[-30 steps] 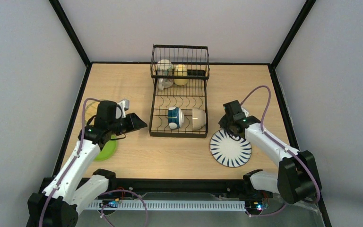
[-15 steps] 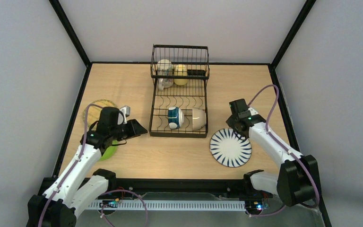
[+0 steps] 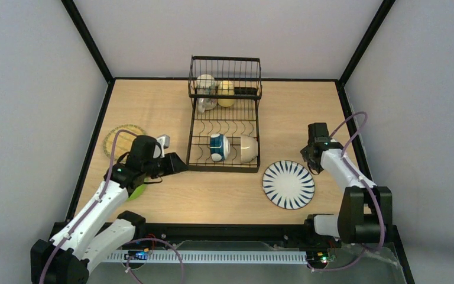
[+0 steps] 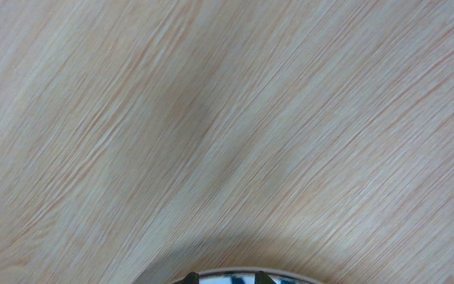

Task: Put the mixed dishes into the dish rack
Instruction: Move the plate to the center of the board.

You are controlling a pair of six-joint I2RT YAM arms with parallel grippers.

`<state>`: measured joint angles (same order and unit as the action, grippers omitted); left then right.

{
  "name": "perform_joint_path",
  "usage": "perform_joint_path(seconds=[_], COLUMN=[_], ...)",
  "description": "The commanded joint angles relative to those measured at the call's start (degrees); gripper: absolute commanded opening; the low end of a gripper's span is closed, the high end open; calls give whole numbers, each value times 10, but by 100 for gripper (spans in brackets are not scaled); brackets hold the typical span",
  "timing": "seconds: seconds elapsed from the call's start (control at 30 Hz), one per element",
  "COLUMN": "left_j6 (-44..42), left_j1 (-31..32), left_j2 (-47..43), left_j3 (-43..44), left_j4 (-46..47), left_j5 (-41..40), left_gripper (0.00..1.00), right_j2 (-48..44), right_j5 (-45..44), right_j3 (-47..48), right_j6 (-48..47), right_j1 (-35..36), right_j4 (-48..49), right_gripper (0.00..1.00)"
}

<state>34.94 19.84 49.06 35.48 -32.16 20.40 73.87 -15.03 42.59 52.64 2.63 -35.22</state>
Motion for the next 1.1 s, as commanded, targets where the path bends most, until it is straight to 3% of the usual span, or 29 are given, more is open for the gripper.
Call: perform_joint_path(seconds=[0.0, 0.6, 1.07], left_j6=[-3, 0, 87], left_j1=[20, 105, 277], left_j2=[3, 25, 107], left_j3=[-11, -20, -22], left_j4=[-10, -24, 78], left_j5=[-19, -60, -123], left_gripper=[94, 93, 93], right_j2=[19, 64, 1], right_j5=[4, 68, 112], right_j3=[0, -66, -110], right_j6=[-16, 11, 21], right_j1=[-22, -52, -52], right_j4=[17, 86, 86], right_gripper=[52, 53, 52])
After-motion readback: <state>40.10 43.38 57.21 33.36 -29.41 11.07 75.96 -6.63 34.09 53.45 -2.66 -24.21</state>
